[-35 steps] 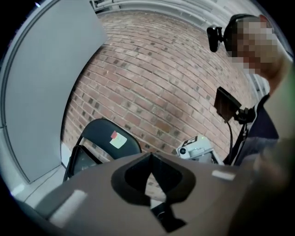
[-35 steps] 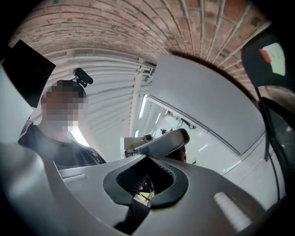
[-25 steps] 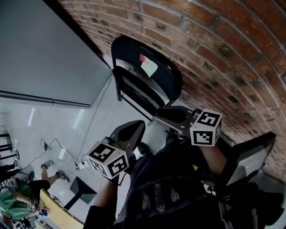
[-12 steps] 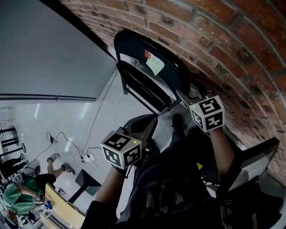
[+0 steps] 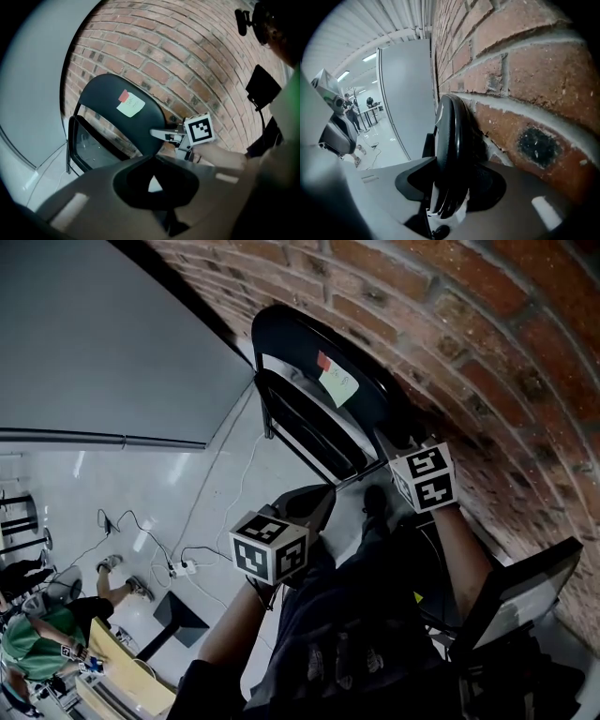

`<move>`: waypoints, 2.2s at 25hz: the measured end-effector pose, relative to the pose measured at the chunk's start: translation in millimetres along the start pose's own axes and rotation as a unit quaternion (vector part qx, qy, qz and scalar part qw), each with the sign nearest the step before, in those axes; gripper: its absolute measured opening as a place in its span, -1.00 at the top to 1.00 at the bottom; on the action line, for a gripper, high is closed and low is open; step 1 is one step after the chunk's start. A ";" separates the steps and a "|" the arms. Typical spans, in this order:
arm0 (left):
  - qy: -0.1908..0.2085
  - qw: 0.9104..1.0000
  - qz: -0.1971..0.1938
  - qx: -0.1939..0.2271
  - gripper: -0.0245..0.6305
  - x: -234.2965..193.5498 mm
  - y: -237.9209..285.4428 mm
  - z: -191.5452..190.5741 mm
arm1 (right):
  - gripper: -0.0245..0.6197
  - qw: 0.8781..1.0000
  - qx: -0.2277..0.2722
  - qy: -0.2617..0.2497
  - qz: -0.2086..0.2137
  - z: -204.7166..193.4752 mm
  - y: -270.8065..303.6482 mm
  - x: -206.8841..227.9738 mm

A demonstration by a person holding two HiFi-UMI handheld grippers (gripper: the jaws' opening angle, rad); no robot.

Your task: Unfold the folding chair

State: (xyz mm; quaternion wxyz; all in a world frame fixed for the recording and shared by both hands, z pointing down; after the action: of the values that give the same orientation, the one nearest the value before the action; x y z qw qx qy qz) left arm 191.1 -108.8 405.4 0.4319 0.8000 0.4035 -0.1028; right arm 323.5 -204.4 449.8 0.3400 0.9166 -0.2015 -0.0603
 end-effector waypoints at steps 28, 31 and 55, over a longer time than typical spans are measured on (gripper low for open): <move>-0.201 0.963 0.154 -0.096 -0.43 -136.4 180.1 -29.8 | 0.39 0.999 0.042 -0.009 -0.002 1.5 -2.0 -1.6; -0.211 0.960 0.156 -0.095 -0.43 -142.8 188.2 -33.3 | 0.39 0.999 0.047 -0.009 -0.002 0.1 -1.3 -0.1; -0.249 0.949 0.137 -0.133 -0.03 -151.1 215.3 -52.7 | 0.43 0.999 0.035 -0.001 0.015 -11.7 9.3 -4.5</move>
State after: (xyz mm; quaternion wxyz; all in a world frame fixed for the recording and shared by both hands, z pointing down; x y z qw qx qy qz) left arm 240.9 -217.0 645.8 0.6315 0.7315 0.1797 -0.1841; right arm 319.2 -201.9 464.7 0.3081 0.9249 -0.2176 -0.0486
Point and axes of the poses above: the fingertips, and each gripper's own axes: y forward along the fingers, x to its right, z out of its top, the point moved 1 cm from there along -y, backward along the fingers, and after that the axes turned 1 degree about y, right-handed, at the moved point
